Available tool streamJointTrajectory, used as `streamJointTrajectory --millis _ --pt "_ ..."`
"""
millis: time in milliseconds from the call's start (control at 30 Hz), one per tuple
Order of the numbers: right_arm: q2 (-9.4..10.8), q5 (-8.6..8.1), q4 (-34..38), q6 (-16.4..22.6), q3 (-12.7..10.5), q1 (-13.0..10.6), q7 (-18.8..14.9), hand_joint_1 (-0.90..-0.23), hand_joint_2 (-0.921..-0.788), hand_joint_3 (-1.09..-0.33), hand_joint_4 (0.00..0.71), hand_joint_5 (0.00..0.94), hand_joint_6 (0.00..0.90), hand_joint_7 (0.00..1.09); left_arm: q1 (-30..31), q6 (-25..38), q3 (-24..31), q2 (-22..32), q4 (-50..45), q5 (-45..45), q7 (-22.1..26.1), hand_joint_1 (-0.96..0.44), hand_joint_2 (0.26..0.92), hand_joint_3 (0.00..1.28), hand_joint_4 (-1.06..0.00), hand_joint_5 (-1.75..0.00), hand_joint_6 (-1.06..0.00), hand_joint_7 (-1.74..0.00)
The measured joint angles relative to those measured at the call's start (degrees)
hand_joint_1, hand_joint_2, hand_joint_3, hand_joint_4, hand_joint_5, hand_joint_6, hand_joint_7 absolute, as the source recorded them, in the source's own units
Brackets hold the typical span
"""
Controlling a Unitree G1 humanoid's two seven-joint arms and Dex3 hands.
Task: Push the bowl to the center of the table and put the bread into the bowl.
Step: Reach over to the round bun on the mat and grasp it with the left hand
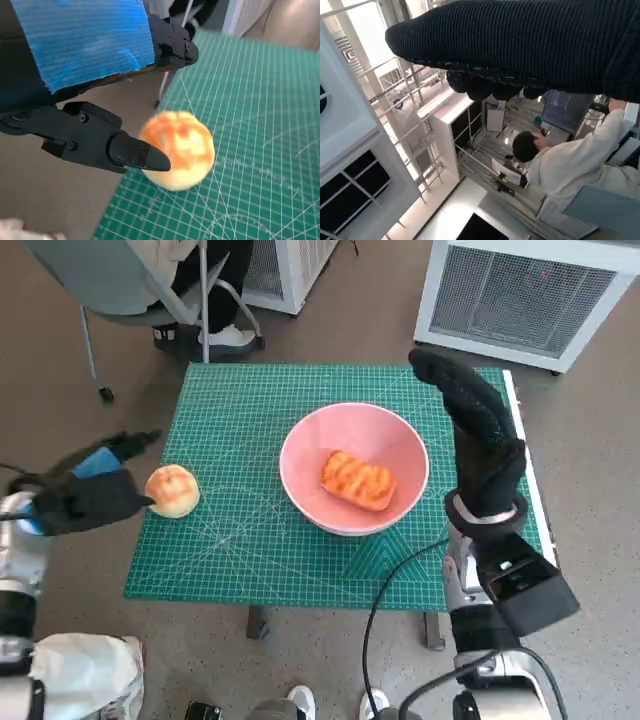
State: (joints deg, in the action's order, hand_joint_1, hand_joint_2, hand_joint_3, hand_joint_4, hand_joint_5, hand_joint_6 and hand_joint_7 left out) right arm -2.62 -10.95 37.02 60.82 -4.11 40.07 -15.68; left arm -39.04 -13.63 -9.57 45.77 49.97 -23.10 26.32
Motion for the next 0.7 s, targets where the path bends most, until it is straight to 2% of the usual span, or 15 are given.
streamJointTrajectory --millis 267,500,700 --pt "-0.3 0.79 0.0 0.3 -0.4 0.0 0.1 -0.557 -0.921 -0.823 0.299 0.017 -0.001 0.75 -2.5 -0.2 -2.6 -1.9 5.5 -1.7 -1.7 -0.35 0.894 0.0 -0.07 0.0 -0.27 0.0" --pt "-0.5 2.17 0.0 0.4 -0.5 0.0 0.4 -0.562 -0.921 -0.824 0.297 0.016 -0.001 0.75 -3.7 -0.2 -4.4 -4.0 8.5 -2.6 -3.5 -0.34 0.894 0.0 -0.08 0.0 -0.27 0.0" --pt "-0.6 2.36 0.0 0.4 -0.6 0.0 0.8 -0.561 -0.921 -0.825 0.297 0.016 -0.001 0.75 -4.8 0.9 -5.5 -5.9 10.7 -3.2 -4.3 -0.31 0.893 0.0 -0.09 -0.01 -0.28 -0.01"
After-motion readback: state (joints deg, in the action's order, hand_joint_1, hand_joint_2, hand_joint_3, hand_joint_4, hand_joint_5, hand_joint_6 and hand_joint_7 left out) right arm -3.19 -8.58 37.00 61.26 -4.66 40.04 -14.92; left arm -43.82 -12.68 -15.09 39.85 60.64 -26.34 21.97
